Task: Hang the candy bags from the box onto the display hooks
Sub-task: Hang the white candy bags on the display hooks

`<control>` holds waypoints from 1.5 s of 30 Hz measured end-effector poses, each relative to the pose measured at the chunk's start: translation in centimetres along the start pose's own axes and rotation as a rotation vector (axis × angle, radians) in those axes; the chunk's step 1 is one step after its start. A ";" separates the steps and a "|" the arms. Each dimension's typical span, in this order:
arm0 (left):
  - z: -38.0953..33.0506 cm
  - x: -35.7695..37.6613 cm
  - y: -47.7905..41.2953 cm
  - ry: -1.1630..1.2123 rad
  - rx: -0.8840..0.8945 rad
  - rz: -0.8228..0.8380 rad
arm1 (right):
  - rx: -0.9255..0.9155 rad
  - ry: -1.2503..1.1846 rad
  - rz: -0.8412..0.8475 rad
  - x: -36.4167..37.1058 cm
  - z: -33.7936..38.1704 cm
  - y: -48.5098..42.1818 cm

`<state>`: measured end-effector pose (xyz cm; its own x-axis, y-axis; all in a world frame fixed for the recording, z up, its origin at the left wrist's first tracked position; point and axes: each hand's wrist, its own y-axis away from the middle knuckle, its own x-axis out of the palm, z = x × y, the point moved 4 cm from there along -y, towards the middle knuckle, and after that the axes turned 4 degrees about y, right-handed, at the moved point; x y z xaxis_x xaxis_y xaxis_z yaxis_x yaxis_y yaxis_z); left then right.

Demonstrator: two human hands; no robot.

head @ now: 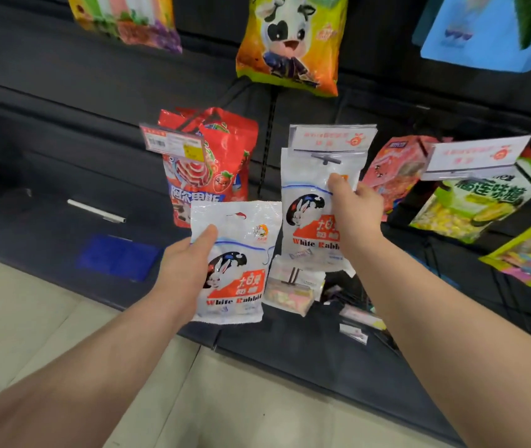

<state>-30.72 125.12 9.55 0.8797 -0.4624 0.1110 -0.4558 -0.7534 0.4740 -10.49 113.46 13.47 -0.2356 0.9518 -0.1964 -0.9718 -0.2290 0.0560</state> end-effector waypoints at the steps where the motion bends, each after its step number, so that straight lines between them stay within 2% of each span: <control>1: 0.0 0.0 -0.1 -0.004 0.003 0.010 | -0.011 0.007 -0.006 0.2 0.1 -0.1; 7: 0.2 0.0 -0.5 -0.044 0.010 0.034 | -0.032 -0.005 -0.055 0.8 -0.3 -0.6; 14: 0.3 -0.2 -1.0 -0.051 0.022 0.052 | 0.042 -0.137 -0.066 1.0 -1.0 -0.8; 19: 0.6 0.0 -1.5 -0.061 0.010 0.065 | 0.090 -0.046 -0.100 1.2 -0.8 -2.4; 25: 0.7 0.6 -2.3 -0.056 0.010 0.126 | 0.159 0.065 -0.029 1.2 -1.0 -5.0; 27: 0.7 1.1 -2.5 -0.055 0.018 0.153 | 0.134 0.100 -0.011 0.8 -1.2 -4.9; 31: 0.7 2.7 -2.6 -0.042 0.021 0.200 | -0.101 0.248 -0.182 -1.9 -1.0 -2.7; 33: 0.6 4.0 -2.6 -0.028 0.022 0.221 | -0.125 0.183 -0.035 -2.1 -1.4 -1.1; 35: 0.6 5.6 -2.5 -0.022 0.015 0.247 | 0.036 0.048 0.262 -1.3 -2.0 0.8; 37: 0.5 7.1 -2.3 -0.018 0.008 0.272 | 0.079 -0.037 0.416 -0.9 -2.2 2.3; 38: 0.4 7.7 -2.3 -0.011 0.005 0.281 | 0.052 -0.067 0.408 -0.9 -2.1 2.5; 42: -0.2 9.6 -2.5 -0.015 0.050 0.322 | 0.052 -0.109 0.194 -1.9 -1.7 1.8; 45: -1.3 10.7 -3.0 -0.010 0.089 0.337 | 0.046 -0.161 0.158 -1.9 -1.1 1.0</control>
<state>-19.78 123.04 10.43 0.6769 -0.6961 0.2394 -0.7305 -0.5953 0.3345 -11.06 111.13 12.80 -0.3766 0.9261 -0.0233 -0.9208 -0.3714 0.1187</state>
